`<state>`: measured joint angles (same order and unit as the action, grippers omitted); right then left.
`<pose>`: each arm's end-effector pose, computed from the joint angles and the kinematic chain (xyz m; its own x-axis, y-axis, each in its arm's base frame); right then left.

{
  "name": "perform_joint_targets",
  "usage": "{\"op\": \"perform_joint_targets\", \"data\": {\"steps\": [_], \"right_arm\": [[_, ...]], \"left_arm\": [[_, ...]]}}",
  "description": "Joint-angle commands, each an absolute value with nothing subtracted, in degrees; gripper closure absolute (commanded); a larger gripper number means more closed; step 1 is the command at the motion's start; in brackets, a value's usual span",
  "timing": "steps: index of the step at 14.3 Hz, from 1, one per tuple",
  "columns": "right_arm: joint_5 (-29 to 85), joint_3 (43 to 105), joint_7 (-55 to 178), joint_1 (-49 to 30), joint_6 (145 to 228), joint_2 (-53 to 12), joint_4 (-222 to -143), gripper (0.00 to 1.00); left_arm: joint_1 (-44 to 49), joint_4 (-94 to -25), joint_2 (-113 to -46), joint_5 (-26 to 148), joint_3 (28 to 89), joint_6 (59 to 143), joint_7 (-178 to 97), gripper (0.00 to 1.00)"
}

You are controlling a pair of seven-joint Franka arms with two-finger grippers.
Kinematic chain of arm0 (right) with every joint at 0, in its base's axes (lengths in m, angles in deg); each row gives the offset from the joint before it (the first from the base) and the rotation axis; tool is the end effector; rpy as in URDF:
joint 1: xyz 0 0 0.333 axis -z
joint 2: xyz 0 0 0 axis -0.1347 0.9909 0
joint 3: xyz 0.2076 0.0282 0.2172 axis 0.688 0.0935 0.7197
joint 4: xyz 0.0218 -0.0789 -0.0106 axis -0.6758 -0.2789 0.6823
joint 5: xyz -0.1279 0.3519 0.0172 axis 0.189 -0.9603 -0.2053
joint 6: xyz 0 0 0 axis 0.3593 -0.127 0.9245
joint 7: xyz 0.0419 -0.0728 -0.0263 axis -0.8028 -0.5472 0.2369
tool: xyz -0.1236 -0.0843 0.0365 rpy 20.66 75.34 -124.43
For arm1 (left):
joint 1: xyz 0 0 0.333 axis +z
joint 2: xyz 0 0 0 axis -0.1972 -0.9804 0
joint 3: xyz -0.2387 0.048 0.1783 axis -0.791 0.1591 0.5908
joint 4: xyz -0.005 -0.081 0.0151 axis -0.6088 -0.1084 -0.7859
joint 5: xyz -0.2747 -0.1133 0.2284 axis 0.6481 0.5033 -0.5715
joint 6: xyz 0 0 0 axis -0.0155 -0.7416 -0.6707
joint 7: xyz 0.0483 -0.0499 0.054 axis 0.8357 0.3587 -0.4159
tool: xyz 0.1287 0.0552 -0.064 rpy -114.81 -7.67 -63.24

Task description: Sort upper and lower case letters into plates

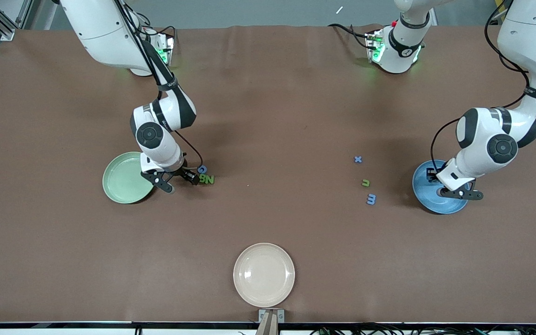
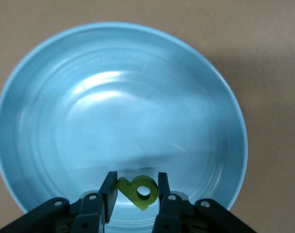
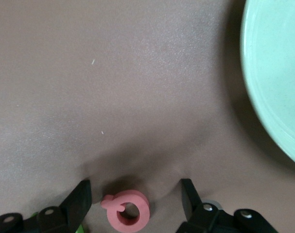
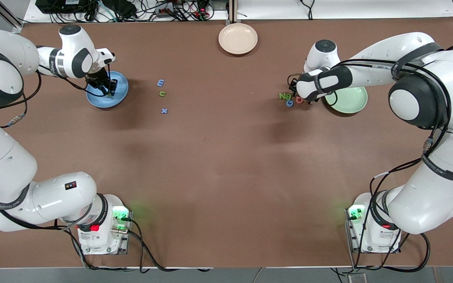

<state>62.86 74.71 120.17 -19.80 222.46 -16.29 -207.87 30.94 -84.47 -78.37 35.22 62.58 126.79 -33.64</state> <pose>0.5046 0.2102 0.1254 0.8505 -0.5257 0.0145 -0.5259 -0.8504 0.0142 0.5347 0.0480 0.1490 0.9876 -0.1352 -0.0797 -0.1396 -0.9888 -0.0522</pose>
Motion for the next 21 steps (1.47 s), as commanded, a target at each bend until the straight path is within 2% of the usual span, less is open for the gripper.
{"op": "perform_joint_targets", "data": {"steps": [1, 3, 5, 7, 8, 9, 10, 11, 12, 13, 14, 16, 18, 21], "right_arm": [[62.32, 74.93, 120.44, -20.47, 221.06, -15.85, -208.54, 0.24], [62.32, 74.93, 120.44, -20.47, 220.53, -15.85, -208.54, 0.26], [62.32, 75.01, 120.44, -20.47, 220.53, -15.85, -208.54, 0.34], [62.32, 75.01, 120.44, -20.47, 220.53, -15.85, -208.54, 0.37], [62.32, 75.01, 120.44, -20.56, 220.53, -15.85, -208.54, 0.41], [62.32, 75.01, 120.44, -20.56, 220.53, -15.85, -208.54, 0.48], [62.32, 75.01, 120.44, -20.65, 220.53, -15.85, -208.54, 0.58], [62.32, 75.01, 120.44, -20.56, 220.53, -15.85, -208.54, 0.68], [62.32, 75.01, 120.44, -20.56, 220.53, -15.85, -208.54, 0.82], [62.32, 75.01, 120.44, -20.56, 220.53, -15.85, -208.54, 0.97], [62.32, 74.93, 120.35, -20.56, 220.53, -15.85, -208.45, 1.0], [62.32, 74.84, 118.78, -19.34, 218.09, -16.8, -207.67, 1.0], [62.32, 74.93, 114.23, -16.19, 208.89, -19.52, -204.78, 1.0], [62.32, 74.93, 103.0, -10.48, 202.88, -23.74, -204.06, 1.0]], "left_arm": [[32.55, -87.54, -77.08, 33.28, 62.07, 128.81, -32.99, 0.76], [33.34, -88.16, -76.9, 31.79, 61.98, 128.81, -32.98, 0.75], [33.87, -88.78, -76.73, 31.52, 61.98, 129.16, -32.98, 0.74], [33.87, -89.13, -76.55, 31.52, 61.98, 129.69, -32.9, 0.73], [33.87, -89.13, -76.55, 31.52, 61.98, 129.69, -32.9, 0.72], [33.87, -89.13, -76.46, 31.52, 61.98, 129.69, -32.9, 0.66], [33.87, -89.04, -76.38, 31.52, 61.98, 129.69, -32.81, 0.44], [33.87, -89.04, -75.94, 31.52, 61.89, 129.61, -32.72, 0.16], [33.87, -88.87, -75.41, 31.52, 61.63, 129.6, -32.72, 0.04], [33.79, -88.52, -74.37, 31.52, 61.02, 129.6, -32.72, 0.01], [33.79, -88.17, -73.57, 31.6, 59.88, 129.17, -33.07, 0.01], [33.79, -87.2, -72.69, 31.95, 57.25, 129.08, -33.95, 0.01], [33.52, -85.8, -72.86, 32.22, 53.82, 128.99, -38.67, 0.01], [30.99, -82.55, -75.22, 32.22, 50.64, 128.73, -47.55, 0.01]]}}
